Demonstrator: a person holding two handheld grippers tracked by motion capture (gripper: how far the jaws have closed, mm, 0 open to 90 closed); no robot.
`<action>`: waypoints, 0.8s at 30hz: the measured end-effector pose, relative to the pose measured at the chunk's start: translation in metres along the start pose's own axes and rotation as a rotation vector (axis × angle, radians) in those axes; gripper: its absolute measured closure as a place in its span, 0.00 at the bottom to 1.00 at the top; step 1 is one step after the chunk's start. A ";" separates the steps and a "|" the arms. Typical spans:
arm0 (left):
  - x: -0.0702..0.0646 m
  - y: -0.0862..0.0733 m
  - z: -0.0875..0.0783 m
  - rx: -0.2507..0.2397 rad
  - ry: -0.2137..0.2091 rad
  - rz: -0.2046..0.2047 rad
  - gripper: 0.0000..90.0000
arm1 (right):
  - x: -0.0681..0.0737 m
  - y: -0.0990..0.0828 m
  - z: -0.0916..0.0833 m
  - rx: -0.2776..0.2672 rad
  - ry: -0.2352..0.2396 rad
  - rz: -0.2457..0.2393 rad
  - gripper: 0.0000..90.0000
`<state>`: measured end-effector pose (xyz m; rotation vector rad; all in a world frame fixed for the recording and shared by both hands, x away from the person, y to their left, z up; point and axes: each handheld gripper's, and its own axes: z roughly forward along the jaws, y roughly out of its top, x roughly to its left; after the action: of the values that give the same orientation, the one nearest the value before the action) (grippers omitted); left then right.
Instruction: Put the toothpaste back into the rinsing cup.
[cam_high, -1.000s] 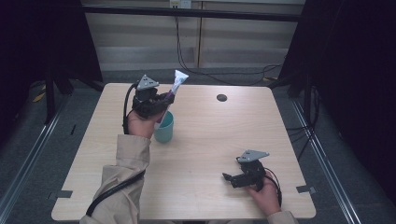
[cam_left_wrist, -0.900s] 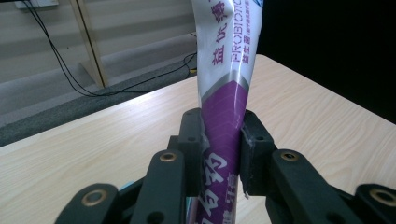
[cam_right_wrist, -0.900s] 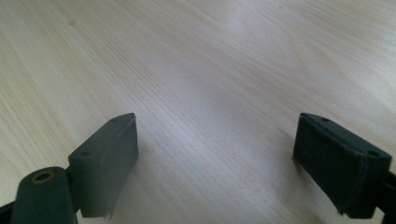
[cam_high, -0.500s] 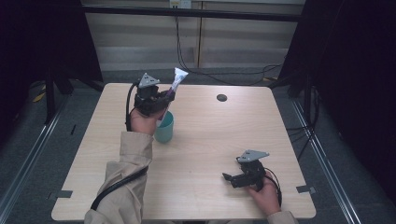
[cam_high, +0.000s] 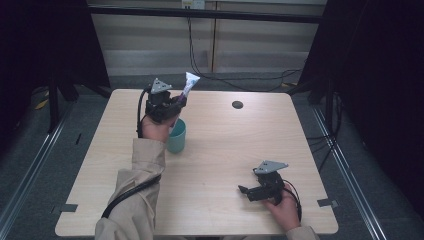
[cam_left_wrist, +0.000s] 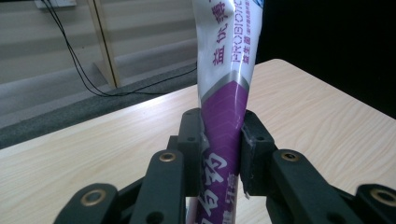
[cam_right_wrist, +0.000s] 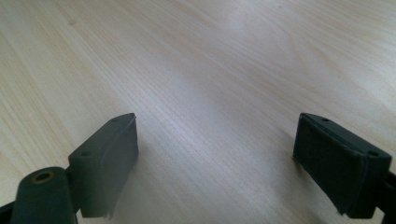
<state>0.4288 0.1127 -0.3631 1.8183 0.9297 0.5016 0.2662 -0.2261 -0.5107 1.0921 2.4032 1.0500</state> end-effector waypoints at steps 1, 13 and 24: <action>0.000 -0.001 0.002 -0.002 0.001 -0.003 0.82 | 0.000 0.000 0.000 0.000 0.000 0.000 0.15; 0.001 -0.018 0.017 -0.005 0.016 -0.008 0.82 | 0.000 0.000 0.000 0.002 0.002 0.004 0.15; 0.005 -0.030 0.020 0.011 0.031 -0.024 0.81 | 0.000 0.000 0.000 0.003 0.002 0.001 0.15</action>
<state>0.4341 0.1111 -0.3987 1.8116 0.9763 0.5116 0.2660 -0.2261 -0.5106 1.0942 2.4069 1.0485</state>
